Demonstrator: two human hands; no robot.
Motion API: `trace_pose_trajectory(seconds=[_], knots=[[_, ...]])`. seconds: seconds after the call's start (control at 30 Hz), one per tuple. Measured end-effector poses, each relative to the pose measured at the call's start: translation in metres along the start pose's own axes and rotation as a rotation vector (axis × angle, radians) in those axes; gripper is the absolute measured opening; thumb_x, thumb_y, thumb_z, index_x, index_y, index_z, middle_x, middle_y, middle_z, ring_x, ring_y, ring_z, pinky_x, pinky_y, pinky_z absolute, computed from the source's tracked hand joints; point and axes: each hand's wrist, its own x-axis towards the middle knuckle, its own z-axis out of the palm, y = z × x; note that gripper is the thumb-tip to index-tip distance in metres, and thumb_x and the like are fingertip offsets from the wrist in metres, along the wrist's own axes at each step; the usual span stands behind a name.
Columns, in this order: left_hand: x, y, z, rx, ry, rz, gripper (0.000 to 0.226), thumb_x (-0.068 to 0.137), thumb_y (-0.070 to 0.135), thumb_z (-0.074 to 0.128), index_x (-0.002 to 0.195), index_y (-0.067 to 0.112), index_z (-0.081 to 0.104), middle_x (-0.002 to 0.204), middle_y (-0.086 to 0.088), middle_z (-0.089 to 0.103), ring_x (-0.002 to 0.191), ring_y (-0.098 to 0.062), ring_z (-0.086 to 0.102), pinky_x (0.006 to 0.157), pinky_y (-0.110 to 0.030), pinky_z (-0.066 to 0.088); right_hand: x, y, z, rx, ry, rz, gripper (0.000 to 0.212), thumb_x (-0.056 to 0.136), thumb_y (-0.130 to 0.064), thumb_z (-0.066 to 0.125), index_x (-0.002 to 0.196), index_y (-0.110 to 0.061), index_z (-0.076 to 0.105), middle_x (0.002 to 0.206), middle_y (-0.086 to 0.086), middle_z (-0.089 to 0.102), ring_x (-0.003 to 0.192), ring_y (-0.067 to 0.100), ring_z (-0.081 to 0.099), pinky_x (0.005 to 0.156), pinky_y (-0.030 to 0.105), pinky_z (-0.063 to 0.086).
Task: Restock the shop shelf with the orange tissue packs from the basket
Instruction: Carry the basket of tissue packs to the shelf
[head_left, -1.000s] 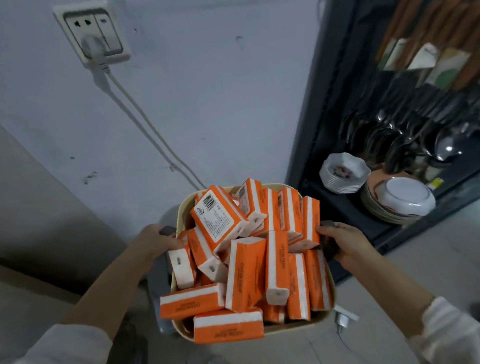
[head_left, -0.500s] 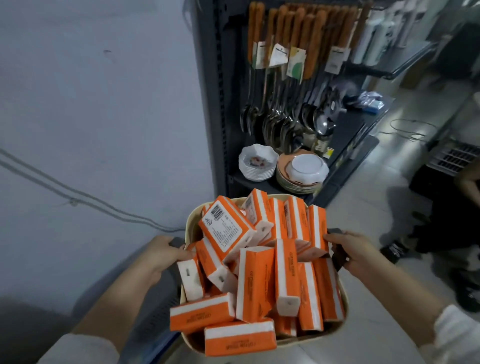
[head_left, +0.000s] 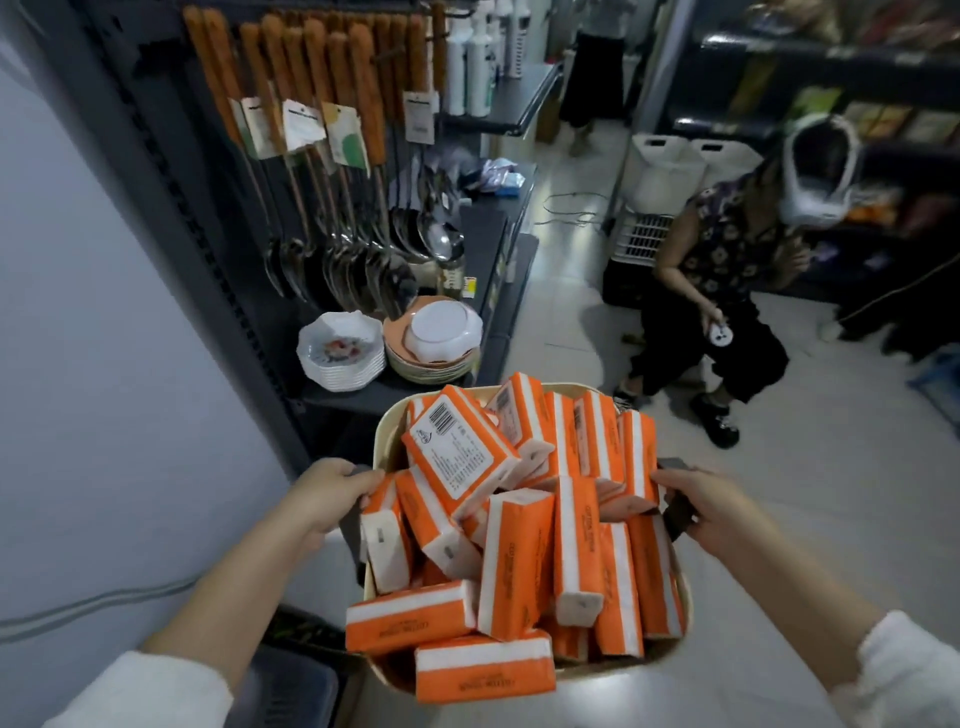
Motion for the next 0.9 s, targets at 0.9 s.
trace_pose_trajectory(seconds=[0.9], knots=[[0.022, 0.159, 0.304, 0.282, -0.436, 0.117, 0.020, 0.094, 0.014, 0.052, 0.083, 0.003, 0.064, 0.074, -0.014, 0.062, 0.075, -0.026, 0.057, 0.072, -0.033, 0.043, 0.038, 0.047, -0.272, 0.463, 0.485, 0.141, 0.024, 0.079, 0.009, 0.061, 0.063, -0.006, 0.052, 0.059, 0.007, 0.041, 0.055, 0.017, 0.042, 0.051, 0.029, 0.038]])
